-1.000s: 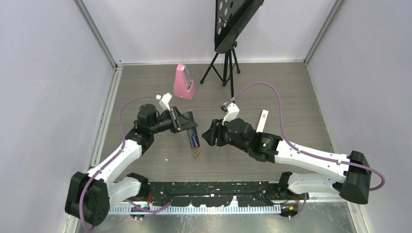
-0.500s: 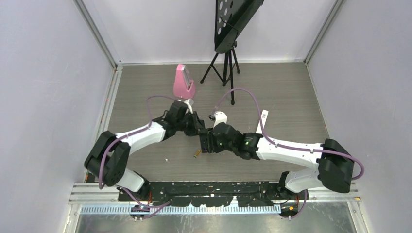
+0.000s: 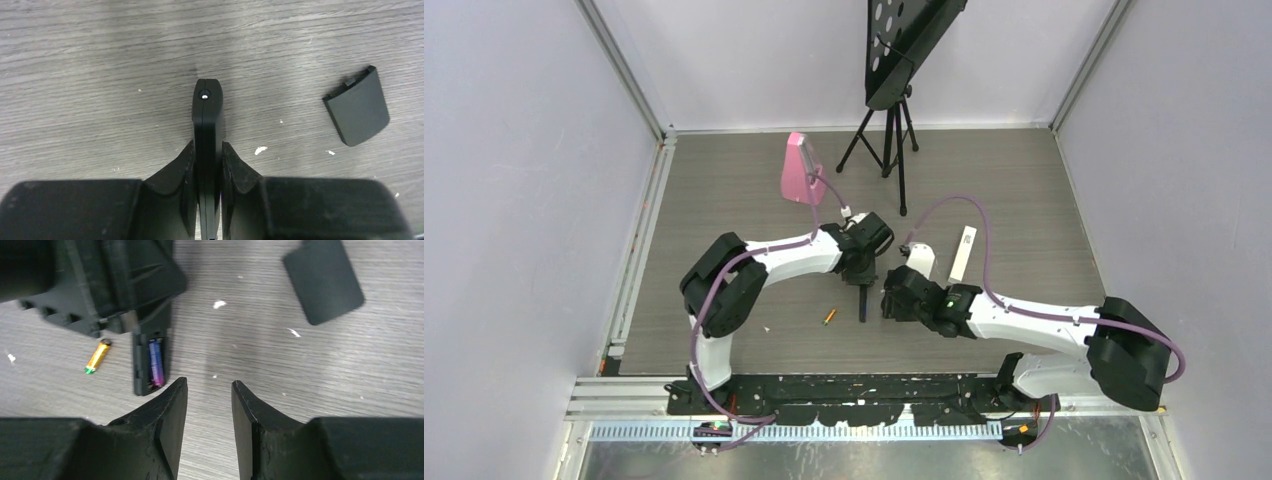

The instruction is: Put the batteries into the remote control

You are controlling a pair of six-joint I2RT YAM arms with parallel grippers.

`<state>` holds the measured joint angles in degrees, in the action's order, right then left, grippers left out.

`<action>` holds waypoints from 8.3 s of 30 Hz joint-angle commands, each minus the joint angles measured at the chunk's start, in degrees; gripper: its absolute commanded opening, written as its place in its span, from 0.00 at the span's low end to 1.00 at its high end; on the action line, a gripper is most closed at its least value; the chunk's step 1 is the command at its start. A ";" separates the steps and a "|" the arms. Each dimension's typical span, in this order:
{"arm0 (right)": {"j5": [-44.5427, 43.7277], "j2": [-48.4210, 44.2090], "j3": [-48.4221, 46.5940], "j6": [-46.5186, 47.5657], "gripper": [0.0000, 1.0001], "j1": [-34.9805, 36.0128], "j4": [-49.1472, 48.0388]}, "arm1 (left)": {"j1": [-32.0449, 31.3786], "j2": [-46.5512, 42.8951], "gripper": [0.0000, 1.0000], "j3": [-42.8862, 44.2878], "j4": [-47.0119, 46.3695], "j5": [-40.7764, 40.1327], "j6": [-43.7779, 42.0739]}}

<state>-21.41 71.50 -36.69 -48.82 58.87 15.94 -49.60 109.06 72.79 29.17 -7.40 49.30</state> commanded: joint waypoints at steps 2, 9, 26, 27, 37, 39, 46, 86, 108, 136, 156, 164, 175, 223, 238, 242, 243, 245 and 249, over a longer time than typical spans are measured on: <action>0.72 -2.33 2.35 -6.53 0.44 -2.29 1.12 | -1.58 2.19 0.00 3.80 9.66 -11.04 0.60; 4.75 1.10 2.50 -8.82 0.51 -5.22 0.83 | -3.05 2.26 0.00 6.40 13.94 -17.69 5.75; 3.29 -7.42 8.44 -11.00 0.53 -7.62 0.73 | -7.27 13.50 0.00 20.69 28.96 -25.60 13.15; 3.51 -7.59 8.51 -10.75 0.54 -7.63 0.49 | -7.20 12.51 0.00 20.39 28.51 -25.79 12.65; 0.33 2.96 1.13 -10.33 0.48 -7.62 8.30 | 1.35 -3.84 0.00 5.23 12.14 -16.33 5.97; -0.31 5.30 -0.24 -10.40 0.42 -7.63 9.80 | 2.45 -6.67 0.00 3.24 9.69 -14.69 3.96; -2.42 10.57 -4.08 -9.74 0.22 -7.63 15.60 | 5.14 -16.52 0.00 -3.69 -0.40 -9.55 -1.53; -18.14 -10.66 -12.72 8.73 0.01 10.84 -5.43 | 13.89 -27.83 0.00 -37.65 -82.37 33.32 18.30; -23.31 -11.75 -13.26 12.94 0.01 11.00 -7.85 | 13.86 -25.04 0.00 -38.21 -89.01 33.70 26.97; -14.17 -11.35 -12.60 11.31 0.05 11.00 -2.96 | 13.84 -26.53 0.00 -37.47 -85.68 32.02 27.69; -19.82 -8.41 -20.93 11.30 0.33 10.91 4.25 | 13.89 -26.57 0.00 -37.89 -87.79 34.65 28.13; -20.67 -8.51 -21.34 10.41 0.30 10.91 5.78 | 13.84 -26.45 0.00 -37.82 -87.79 34.51 28.38; -18.67 -7.44 -20.58 10.66 0.22 10.78 4.25 | 13.91 -26.50 0.00 -37.34 -89.13 34.99 30.10; 0.16 -5.95 -8.84 7.72 0.04 8.80 -0.22 | 13.92 -30.21 0.00 -34.04 -89.65 34.45 33.65; -2.31 -9.10 -8.54 7.59 0.08 8.74 -1.35 | 13.96 -29.38 0.00 -35.34 -88.30 37.69 28.27; -5.78 -11.79 -9.80 6.42 0.16 8.22 -0.40 | 14.07 -28.33 0.00 -37.11 -87.67 41.07 22.99; -6.21 -12.49 -9.95 6.10 0.17 8.03 -0.39 | 14.17 -27.96 0.00 -37.61 -87.79 41.73 22.12; -6.72 -14.29 -10.30 5.68 0.20 7.77 -0.35 | 14.31 -27.29 0.00 -38.35 -89.60 43.31 20.81; -7.17 -17.95 -10.60 4.73 0.26 7.62 -0.40 | 14.86 -26.88 0.00 -38.88 -89.46 45.90 17.45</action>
<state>-27.18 57.58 -46.11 -42.52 66.67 13.89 -35.11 83.59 34.24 -53.95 33.82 70.87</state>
